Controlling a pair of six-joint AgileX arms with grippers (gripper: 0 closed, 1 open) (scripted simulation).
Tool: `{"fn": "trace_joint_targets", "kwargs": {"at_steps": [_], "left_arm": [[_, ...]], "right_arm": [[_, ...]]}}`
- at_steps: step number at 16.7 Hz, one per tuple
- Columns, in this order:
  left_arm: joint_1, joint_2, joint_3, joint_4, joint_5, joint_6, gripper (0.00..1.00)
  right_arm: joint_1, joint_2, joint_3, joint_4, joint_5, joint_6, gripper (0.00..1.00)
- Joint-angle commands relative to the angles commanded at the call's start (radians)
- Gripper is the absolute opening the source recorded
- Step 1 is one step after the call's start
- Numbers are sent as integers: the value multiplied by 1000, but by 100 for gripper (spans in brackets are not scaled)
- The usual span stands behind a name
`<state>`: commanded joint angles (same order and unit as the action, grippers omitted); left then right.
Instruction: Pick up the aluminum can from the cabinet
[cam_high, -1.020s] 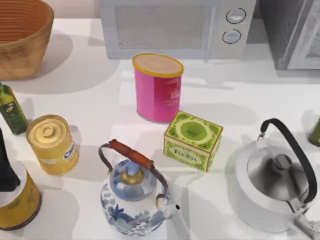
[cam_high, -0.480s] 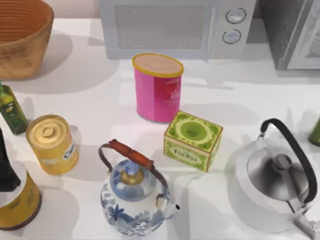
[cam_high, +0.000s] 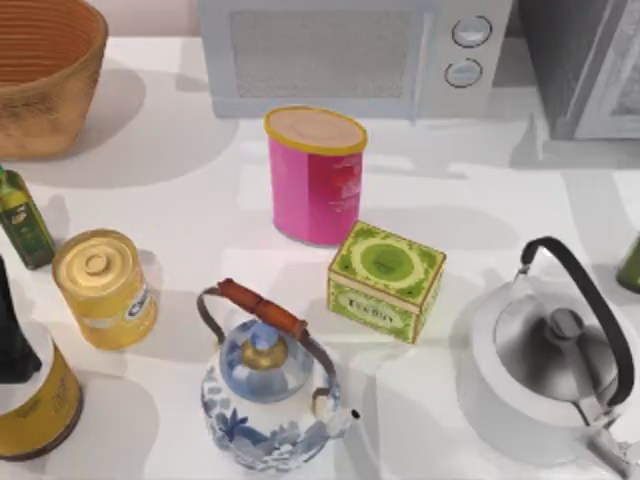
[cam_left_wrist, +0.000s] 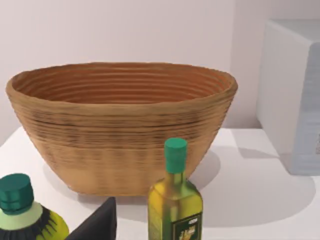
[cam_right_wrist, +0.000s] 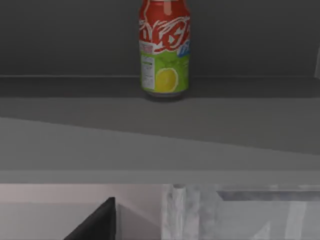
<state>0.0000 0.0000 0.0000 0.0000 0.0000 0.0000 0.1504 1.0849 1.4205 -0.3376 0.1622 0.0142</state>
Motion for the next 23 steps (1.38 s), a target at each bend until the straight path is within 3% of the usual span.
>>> {"fn": "trace_joint_targets", "kwargs": {"at_steps": [6, 14, 23], "left_arm": [[0, 0, 0, 0, 0, 0, 100], [0, 0, 0, 0, 0, 0, 100], [0, 0, 0, 0, 0, 0, 100]], "right_arm": [[32, 228, 304, -75, 33, 1, 100], [31, 255, 325, -68, 32, 2, 100], [20, 479, 398, 89, 31, -1, 100]]}}
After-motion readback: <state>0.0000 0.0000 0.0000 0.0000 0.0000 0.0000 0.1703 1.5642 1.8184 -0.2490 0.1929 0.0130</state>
